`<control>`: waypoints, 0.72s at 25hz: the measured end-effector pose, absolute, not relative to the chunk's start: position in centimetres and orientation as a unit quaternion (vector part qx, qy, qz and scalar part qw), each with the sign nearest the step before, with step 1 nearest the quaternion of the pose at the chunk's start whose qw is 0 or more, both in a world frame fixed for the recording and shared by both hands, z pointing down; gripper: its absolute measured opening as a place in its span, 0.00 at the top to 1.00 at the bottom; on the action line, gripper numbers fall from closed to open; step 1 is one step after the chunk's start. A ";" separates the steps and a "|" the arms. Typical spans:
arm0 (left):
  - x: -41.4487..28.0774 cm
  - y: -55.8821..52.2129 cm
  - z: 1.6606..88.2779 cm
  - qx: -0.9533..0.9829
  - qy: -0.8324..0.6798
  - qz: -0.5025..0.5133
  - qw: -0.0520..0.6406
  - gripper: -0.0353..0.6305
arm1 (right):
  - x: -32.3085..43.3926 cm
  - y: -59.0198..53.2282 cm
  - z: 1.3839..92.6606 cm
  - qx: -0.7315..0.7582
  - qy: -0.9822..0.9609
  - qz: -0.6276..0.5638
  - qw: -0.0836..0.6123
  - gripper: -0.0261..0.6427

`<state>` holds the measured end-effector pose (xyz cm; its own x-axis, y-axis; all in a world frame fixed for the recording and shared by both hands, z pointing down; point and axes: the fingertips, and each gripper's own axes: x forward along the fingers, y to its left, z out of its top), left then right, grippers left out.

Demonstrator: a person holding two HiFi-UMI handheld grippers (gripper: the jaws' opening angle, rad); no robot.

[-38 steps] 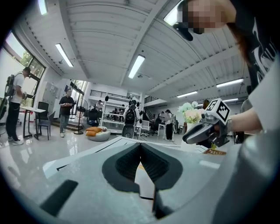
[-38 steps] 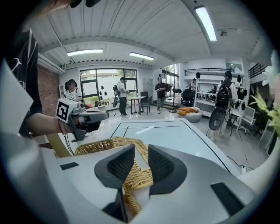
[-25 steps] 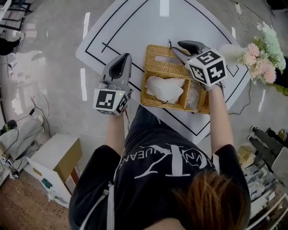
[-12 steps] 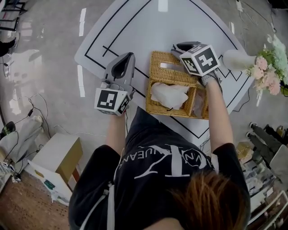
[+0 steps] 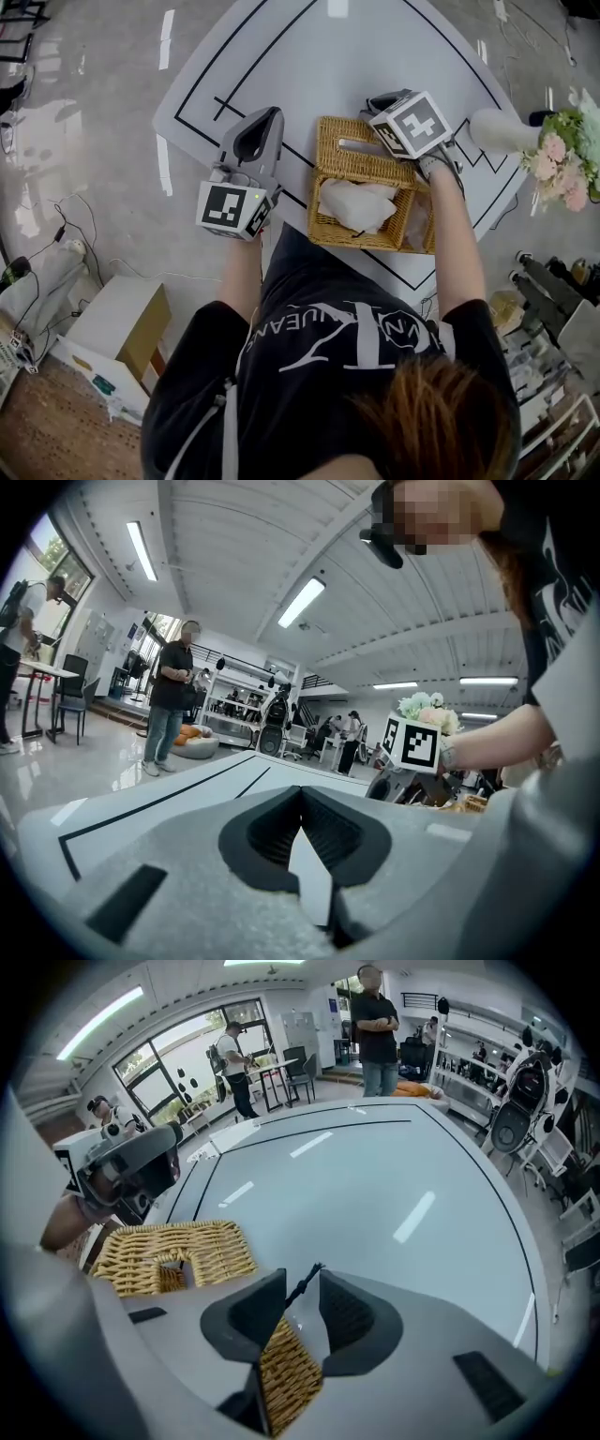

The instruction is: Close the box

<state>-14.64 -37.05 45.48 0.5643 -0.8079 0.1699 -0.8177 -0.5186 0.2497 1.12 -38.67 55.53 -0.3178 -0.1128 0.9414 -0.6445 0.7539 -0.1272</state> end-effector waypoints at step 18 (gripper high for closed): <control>-14.5 -36.7 45.0 0.870 -0.471 0.015 0.147 0.93 | 1.1 -38.9 52.3 0.256 -0.807 0.154 0.510 0.94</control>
<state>-14.55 -36.71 44.97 0.5556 -0.8148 0.1653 -0.8239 -0.5128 0.2414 1.08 -38.95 52.33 -0.3492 -0.2568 0.9012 -0.5706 0.8211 0.0129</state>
